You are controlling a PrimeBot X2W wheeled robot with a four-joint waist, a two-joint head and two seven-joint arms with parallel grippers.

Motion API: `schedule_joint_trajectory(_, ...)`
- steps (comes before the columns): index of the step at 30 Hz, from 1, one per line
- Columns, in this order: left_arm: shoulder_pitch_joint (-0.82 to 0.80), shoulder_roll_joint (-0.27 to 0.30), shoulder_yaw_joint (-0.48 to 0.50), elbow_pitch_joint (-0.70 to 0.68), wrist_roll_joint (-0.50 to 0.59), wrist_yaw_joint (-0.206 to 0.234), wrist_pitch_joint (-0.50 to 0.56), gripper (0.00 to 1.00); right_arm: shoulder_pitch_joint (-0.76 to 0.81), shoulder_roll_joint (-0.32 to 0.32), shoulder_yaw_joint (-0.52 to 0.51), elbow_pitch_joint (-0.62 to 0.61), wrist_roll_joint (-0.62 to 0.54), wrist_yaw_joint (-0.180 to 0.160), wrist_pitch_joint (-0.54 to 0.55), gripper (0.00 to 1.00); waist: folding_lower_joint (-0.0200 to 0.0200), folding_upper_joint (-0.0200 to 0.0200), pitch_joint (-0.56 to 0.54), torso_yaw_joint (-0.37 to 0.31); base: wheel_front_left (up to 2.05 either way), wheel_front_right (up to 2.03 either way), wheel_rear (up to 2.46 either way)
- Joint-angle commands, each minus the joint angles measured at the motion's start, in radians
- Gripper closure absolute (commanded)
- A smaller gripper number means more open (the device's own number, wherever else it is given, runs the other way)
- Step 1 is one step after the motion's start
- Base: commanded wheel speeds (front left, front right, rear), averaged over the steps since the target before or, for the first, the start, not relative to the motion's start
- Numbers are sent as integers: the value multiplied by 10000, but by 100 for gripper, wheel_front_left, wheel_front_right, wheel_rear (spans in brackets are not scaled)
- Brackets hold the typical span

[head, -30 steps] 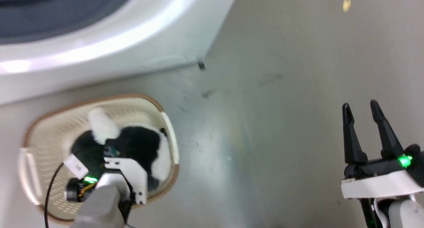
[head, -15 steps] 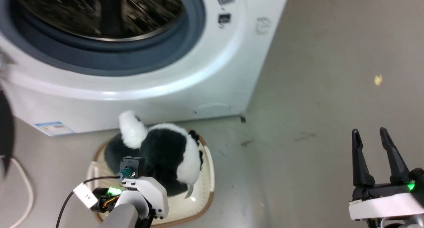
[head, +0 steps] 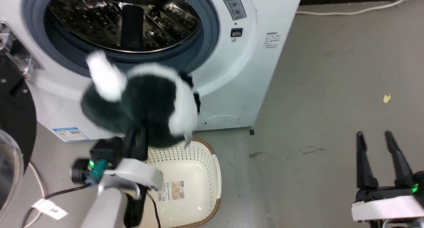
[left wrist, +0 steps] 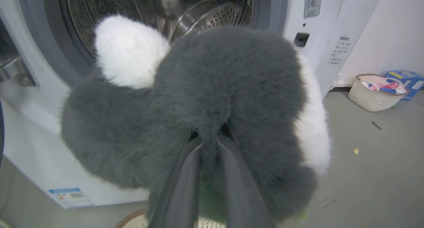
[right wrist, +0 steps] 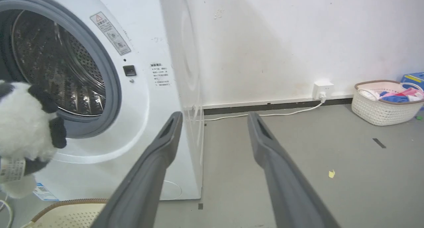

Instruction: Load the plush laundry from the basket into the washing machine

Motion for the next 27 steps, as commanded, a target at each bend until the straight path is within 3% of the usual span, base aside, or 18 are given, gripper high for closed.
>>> schedule_joint_trajectory(1, 51, 66, 171, -463, 133, 58, -58, 100, 33, -4, -8, -84, -6, -9, -44, 0, 1, 0, 190, -100, 0, 0, 0)
schedule_joint_trajectory(6, -426, 161, 599, -1602, 443, 113, -58, 100, -137, -4, 89, -159, 63, -9, -44, 0, 1, 0, 893, -431, 0, 0, 0)
schedule_joint_trajectory(14, -3077, 1127, 997, -1313, 890, 279, 774, 100, -876, -4, -41, -319, 531, -9, -44, 0, 1, 0, 2647, -1271, 0, 0, 0)
schedule_joint_trajectory(21, -6216, 1890, 1050, -418, 1289, 283, 2048, 100, -1467, -4, 124, -277, 984, -9, -44, 0, 1, 0, 4195, -1939, 0, 0, 0)
schedule_joint_trajectory(27, -8888, 2591, 1177, 1363, 1625, 380, 2717, 100, -1904, -4, 458, -173, 1401, -9, -44, 0, 1, 0, 5134, -2431, 0, 0, 0)
